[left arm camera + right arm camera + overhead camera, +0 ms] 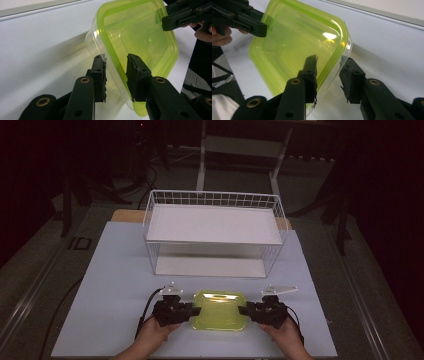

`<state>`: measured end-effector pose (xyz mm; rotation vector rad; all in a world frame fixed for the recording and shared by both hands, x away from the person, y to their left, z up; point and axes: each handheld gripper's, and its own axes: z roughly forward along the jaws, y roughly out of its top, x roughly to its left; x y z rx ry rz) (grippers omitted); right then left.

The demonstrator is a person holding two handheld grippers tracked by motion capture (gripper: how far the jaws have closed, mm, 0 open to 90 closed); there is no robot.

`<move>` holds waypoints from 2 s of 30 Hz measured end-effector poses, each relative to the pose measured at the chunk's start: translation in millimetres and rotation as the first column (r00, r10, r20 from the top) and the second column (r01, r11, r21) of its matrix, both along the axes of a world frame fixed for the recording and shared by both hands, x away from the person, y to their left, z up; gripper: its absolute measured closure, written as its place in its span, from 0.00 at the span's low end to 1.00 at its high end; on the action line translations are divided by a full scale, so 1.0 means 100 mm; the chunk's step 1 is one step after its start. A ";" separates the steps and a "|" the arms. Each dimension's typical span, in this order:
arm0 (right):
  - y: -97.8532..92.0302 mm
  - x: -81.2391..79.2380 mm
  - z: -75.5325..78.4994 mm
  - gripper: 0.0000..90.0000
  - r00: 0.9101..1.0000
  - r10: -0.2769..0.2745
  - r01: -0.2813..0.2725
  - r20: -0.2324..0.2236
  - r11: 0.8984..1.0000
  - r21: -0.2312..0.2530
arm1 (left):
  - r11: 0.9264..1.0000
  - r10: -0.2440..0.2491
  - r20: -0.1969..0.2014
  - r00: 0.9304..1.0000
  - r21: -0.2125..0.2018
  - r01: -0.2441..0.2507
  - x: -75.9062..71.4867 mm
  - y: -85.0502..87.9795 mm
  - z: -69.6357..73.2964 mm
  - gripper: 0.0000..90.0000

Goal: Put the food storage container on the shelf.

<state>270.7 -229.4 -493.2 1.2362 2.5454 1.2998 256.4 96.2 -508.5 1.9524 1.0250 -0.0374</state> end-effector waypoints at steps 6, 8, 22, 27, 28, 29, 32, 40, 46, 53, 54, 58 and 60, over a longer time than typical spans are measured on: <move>0.02 -0.06 0.03 0.76 1.000 -0.002 0.002 -0.001 1.000 -0.018 | 1.000 0.004 0.010 1.000 0.006 -0.004 -0.04 0.00 0.01 0.80; 0.04 -0.09 0.05 0.77 1.000 -0.003 0.004 0.009 1.000 -0.029 | 1.000 -0.008 0.023 1.000 0.025 0.007 -0.07 -0.01 0.03 0.80; 0.08 -0.11 0.14 0.86 0.999 -0.046 0.047 0.015 0.999 -0.026 | 1.000 0.018 0.030 0.999 -0.003 -0.018 -0.11 0.07 0.16 0.90; 0.10 -0.10 0.34 0.88 0.996 -0.055 0.056 0.076 0.998 -0.015 | 0.999 0.032 0.059 0.998 -0.020 -0.031 -0.05 0.10 0.28 0.90; 0.12 -0.09 0.38 0.88 0.994 -0.059 0.061 0.087 0.998 -0.018 | 0.999 0.037 0.067 0.997 -0.023 -0.035 -0.03 0.10 0.31 0.90; 0.12 -0.08 0.41 0.88 0.993 -0.059 0.061 0.098 0.998 -0.021 | 0.999 0.043 0.078 0.996 -0.026 -0.041 -0.02 0.10 0.34 0.90; 0.15 -0.02 0.52 0.88 0.991 -0.070 0.073 0.113 0.997 -0.017 | 0.998 0.057 0.102 0.993 -0.031 -0.054 0.05 0.12 0.43 0.90; 0.27 0.18 0.72 0.88 0.979 -0.091 0.094 0.183 0.996 -0.008 | 0.994 0.102 0.141 0.985 -0.040 -0.097 0.23 0.20 0.58 0.90; 0.34 0.31 0.70 0.88 0.977 -0.098 0.102 0.187 0.995 -0.009 | 0.991 0.130 0.140 0.982 -0.039 -0.126 0.36 0.24 0.53 0.90; 0.39 0.50 0.61 0.88 0.978 -0.117 0.122 0.174 0.992 -0.018 | 0.989 0.143 0.125 0.982 -0.042 -0.139 0.56 0.25 0.39 0.90; 0.40 0.53 0.59 0.88 0.978 -0.121 0.126 0.170 0.992 -0.017 | 0.990 0.141 0.121 0.983 -0.041 -0.137 0.59 0.25 0.37 0.90; 0.41 0.59 0.52 0.88 0.979 -0.132 0.137 0.158 0.990 -0.022 | 0.990 0.144 0.116 0.983 -0.032 -0.141 0.65 0.24 0.29 0.90; 0.42 0.66 0.44 0.88 0.978 -0.135 0.141 0.158 0.990 -0.029 | 0.988 0.153 0.106 0.983 -0.023 -0.151 0.72 0.24 0.22 0.90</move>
